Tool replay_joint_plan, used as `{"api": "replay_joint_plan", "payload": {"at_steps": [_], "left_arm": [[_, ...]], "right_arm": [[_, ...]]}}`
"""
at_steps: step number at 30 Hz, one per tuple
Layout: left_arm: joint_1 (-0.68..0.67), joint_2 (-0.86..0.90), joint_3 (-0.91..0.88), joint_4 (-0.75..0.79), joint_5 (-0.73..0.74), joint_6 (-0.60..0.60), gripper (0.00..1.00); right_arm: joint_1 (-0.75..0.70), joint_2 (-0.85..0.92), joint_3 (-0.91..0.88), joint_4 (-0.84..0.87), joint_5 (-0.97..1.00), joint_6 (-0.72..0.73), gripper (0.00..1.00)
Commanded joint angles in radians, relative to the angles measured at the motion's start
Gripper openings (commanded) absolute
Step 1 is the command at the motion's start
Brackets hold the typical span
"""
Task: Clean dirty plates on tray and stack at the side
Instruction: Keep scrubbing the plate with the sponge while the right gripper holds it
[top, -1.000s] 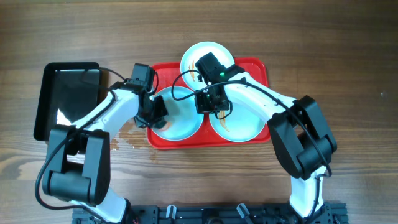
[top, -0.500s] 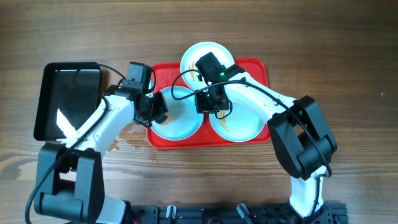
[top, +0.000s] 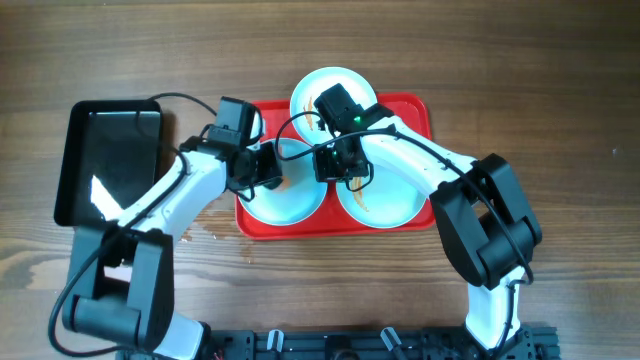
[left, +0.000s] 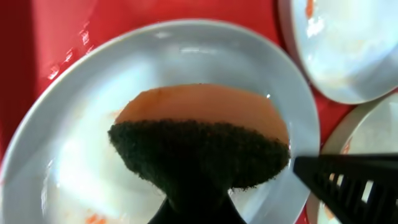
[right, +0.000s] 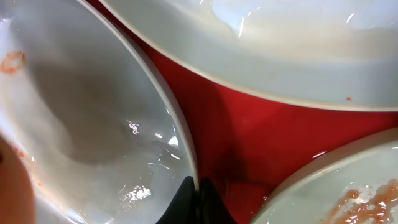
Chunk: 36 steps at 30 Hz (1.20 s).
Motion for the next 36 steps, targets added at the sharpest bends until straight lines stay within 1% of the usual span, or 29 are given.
{"api": "replay_joint_plan", "payload": {"at_steps": [1, 7, 13, 16, 19, 26, 31, 36], "left_arm": [[-0.007, 0.05, -0.003, 0.037, 0.019, -0.007, 0.04], [-0.007, 0.104, -0.003, 0.085, 0.019, -0.033, 0.04], [-0.005, 0.127, -0.003, 0.082, 0.002, -0.033, 0.04], [0.014, 0.127, -0.003, 0.052, -0.069, -0.033, 0.04], [0.043, 0.127, -0.003, 0.013, -0.068, -0.039, 0.04], [0.069, 0.127, -0.003, -0.138, -0.066, -0.111, 0.04], [0.068, 0.122, -0.002, -0.219, 0.027, -0.11, 0.04], [0.068, 0.077, -0.002, -0.248, 0.042, -0.11, 0.04]], "right_arm": [[0.001, 0.024, -0.003, 0.009, -0.032, 0.008, 0.04], [0.001, 0.024, -0.003, 0.009, -0.035, 0.007, 0.04], [0.001, 0.024, -0.003, 0.008, -0.035, 0.007, 0.04], [0.001, 0.024, -0.003, 0.001, -0.035, 0.006, 0.04], [0.001, 0.024, -0.003, -0.003, -0.035, 0.003, 0.04], [0.001, 0.024, -0.003, -0.002, -0.035, 0.003, 0.04], [0.001, 0.024, -0.003, -0.002, -0.035, 0.003, 0.04], [0.001, 0.024, -0.003, -0.002, -0.035, 0.003, 0.04]]}}
